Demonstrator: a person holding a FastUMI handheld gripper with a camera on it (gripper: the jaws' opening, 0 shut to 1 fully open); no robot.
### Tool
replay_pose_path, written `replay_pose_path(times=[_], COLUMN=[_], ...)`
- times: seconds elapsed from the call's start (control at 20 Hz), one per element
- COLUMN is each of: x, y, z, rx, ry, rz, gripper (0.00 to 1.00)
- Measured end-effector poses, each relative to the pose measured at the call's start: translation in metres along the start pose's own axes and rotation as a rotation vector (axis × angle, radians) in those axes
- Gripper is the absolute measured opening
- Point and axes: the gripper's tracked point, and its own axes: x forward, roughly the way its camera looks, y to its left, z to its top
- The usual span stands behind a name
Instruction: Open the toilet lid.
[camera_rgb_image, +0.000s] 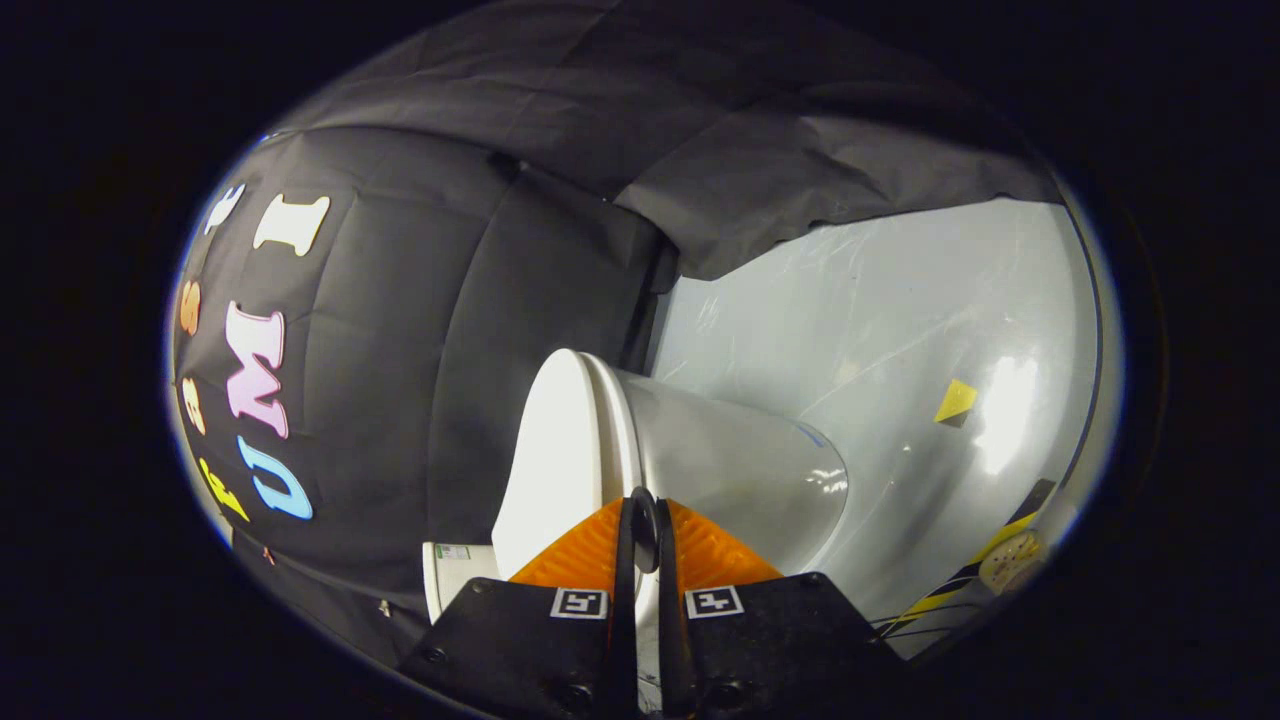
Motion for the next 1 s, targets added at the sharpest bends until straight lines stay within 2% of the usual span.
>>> replay_pose_path(times=[0.1, 0.35, 0.5, 1.0], x=[-0.009, -0.033, -0.049, -0.11], y=[0.007, 0.041, 0.063, 0.179], z=[0.001, 0.005, 0.002, -0.012], rx=[-0.024, -0.138, -0.247, -0.551], ry=[-0.004, -0.041, -0.061, -0.187], rz=[0.002, 0.009, -0.026, -0.002], gripper=[0.11, 0.09, 0.09, 0.09])
